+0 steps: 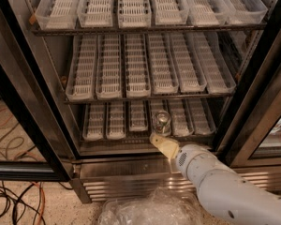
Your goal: Pick 7up can from bottom shelf of fridge
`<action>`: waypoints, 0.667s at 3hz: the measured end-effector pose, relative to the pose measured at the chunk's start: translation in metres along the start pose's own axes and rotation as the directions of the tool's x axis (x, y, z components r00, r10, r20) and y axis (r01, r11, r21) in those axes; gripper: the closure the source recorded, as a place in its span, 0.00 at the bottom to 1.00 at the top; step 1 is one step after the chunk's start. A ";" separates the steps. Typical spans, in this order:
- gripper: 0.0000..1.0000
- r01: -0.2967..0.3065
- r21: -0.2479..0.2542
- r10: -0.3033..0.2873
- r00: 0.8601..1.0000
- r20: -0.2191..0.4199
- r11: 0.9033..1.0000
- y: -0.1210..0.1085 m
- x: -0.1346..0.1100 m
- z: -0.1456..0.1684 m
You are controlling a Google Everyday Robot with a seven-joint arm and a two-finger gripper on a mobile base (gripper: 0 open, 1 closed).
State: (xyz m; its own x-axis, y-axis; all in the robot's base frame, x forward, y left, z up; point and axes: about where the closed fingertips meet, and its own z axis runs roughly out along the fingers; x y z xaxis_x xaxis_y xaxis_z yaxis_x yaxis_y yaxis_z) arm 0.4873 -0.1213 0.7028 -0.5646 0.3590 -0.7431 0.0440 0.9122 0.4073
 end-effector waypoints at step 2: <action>0.00 0.010 -0.016 -0.009 0.999 0.052 1.000 0.024 -0.017 0.020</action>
Offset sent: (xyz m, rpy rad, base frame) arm 0.0221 0.0127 0.0093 0.0002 -0.0485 -0.0164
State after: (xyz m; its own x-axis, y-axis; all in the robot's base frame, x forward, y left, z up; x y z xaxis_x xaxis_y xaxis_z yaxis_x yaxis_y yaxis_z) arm 0.5141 -0.1013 0.7146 -0.5211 0.3605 -0.7736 0.0251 0.9125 0.4083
